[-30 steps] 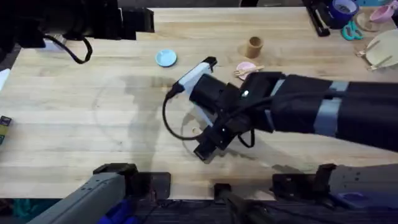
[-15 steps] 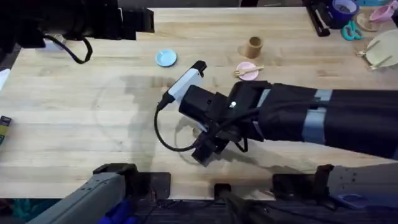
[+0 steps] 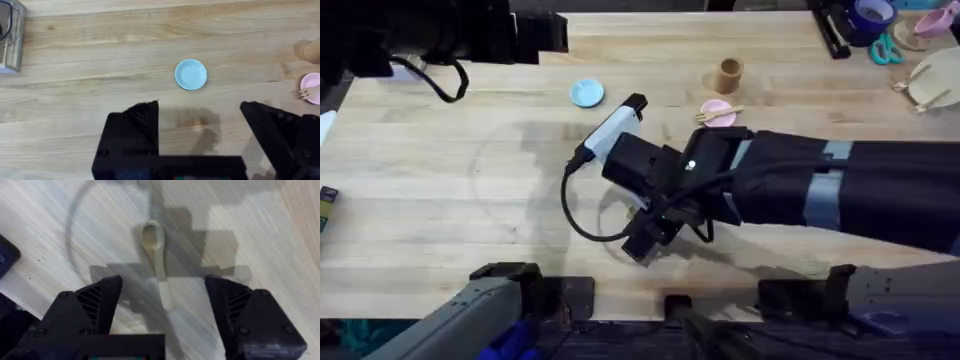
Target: Pick up a utensil and set it on the pink plate, then put the other utensil in the container.
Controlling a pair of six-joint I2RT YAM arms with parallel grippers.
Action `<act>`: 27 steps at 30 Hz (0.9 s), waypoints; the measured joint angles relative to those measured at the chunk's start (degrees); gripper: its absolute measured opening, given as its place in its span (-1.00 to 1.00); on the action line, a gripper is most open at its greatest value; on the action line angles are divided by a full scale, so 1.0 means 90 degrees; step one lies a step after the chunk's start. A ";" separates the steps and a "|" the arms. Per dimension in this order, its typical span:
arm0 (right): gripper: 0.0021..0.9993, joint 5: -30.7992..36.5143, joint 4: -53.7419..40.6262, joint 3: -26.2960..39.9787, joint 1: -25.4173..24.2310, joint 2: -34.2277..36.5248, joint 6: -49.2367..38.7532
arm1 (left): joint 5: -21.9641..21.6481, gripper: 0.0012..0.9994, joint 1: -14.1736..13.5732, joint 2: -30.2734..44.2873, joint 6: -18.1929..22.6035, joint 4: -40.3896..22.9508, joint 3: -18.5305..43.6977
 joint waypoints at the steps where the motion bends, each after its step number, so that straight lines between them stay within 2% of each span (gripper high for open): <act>1: 0.99 0.0001 -0.0003 0.0005 0.0003 0.0000 0.0000 | 0.0000 0.99 0.0000 0.0000 -0.0001 0.0000 0.0000; 11: 0.99 0.0235 -0.0119 0.0135 0.0407 0.0215 0.0050 | 0.0000 0.99 0.0000 0.0000 -0.0001 0.0000 0.0000; 19: 0.99 0.0316 -0.0158 0.0153 0.0459 0.0226 0.0365 | 0.0000 0.99 0.0000 0.0000 -0.0002 0.0000 0.0000; 27: 0.80 0.0253 -0.0151 0.0155 0.0488 0.0236 0.0457 | 0.0000 0.99 0.0000 0.0000 -0.0002 0.0000 0.0000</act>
